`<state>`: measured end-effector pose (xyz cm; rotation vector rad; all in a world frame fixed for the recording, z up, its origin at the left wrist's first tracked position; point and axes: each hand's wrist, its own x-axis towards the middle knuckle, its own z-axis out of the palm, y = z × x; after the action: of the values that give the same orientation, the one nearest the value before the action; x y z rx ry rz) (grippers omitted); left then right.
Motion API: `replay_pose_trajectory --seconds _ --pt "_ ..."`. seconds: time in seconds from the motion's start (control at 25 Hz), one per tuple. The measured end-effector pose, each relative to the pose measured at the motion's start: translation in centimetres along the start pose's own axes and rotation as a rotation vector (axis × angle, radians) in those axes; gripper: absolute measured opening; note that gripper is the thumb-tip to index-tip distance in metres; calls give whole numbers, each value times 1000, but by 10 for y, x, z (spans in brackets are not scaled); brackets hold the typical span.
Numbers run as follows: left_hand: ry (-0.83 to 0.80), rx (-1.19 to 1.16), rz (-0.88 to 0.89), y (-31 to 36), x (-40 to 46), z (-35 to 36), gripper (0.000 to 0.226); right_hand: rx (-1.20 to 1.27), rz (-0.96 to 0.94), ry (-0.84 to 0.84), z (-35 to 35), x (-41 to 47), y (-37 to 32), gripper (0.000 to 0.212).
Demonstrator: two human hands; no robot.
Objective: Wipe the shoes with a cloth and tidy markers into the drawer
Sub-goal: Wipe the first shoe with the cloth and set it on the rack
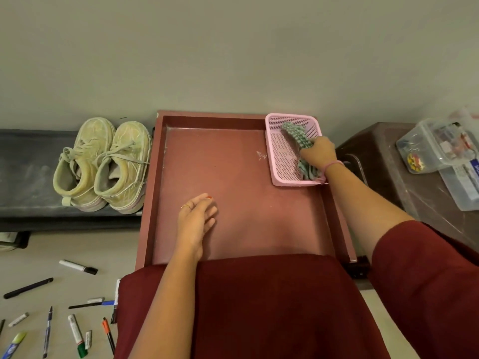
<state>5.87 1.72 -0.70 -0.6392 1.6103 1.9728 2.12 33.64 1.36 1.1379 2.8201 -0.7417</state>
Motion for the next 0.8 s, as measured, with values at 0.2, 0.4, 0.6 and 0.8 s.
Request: replay_pose_trajectory --seconds 0.2,0.4,0.6,0.8 --pt "-83 -130 2 1 -25 -2 16 1159 277 -149 -40 -38 -7 24" --pt "-195 -18 84 -6 -72 12 18 1682 238 -564 -45 -128 -7 56" --pt "-376 75 157 -3 -114 31 31 1793 261 -618 -20 -206 -14 39" --pt "-234 72 131 2 -135 29 36 1624 250 -571 -5 -243 -32 43"
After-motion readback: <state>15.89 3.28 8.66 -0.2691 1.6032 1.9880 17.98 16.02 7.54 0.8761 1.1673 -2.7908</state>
